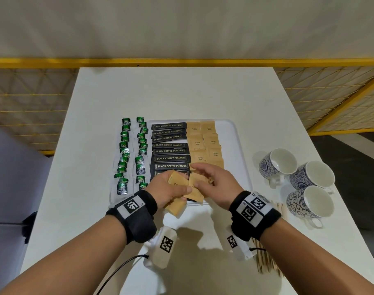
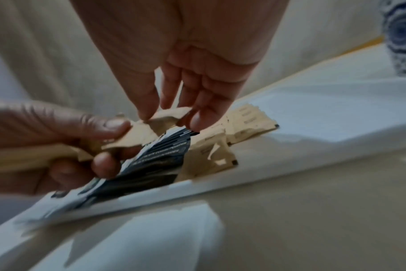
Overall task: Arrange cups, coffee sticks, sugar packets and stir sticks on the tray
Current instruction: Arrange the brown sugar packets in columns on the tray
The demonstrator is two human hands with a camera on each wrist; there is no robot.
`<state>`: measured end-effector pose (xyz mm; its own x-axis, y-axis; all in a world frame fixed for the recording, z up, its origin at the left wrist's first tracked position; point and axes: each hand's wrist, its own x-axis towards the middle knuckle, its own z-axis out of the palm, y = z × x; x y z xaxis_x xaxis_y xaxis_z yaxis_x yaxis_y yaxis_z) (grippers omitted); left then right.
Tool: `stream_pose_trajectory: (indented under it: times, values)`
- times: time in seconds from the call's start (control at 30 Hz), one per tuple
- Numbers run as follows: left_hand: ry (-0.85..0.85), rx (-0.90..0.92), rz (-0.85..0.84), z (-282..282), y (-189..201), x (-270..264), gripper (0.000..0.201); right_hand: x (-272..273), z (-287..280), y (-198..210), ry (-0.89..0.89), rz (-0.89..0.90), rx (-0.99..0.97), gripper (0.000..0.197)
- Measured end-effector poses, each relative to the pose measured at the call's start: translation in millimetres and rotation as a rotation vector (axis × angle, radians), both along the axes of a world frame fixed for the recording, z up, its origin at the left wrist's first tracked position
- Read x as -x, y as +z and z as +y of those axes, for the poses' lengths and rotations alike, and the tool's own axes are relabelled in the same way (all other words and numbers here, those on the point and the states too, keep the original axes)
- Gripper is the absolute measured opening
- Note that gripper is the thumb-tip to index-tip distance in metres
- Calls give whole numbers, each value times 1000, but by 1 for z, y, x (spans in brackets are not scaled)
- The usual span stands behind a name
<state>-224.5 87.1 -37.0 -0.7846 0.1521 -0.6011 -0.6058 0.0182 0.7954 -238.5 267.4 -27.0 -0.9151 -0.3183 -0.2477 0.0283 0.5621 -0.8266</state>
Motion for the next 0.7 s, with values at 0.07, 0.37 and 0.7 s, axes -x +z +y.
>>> stream_pose_trajectory:
  times: [0.07, 0.37, 0.7]
  values:
    - [-4, 30, 17, -1, 3, 0, 36, 0, -1, 1, -34, -22, 34, 37]
    - [-20, 86, 62, 4, 8, -1, 33, -13, 15, 10, 120, 34, -273, 21]
    - [-28, 40, -56, 8, 6, 1, 24, 3, 59, -1, -538, -228, 2, 17]
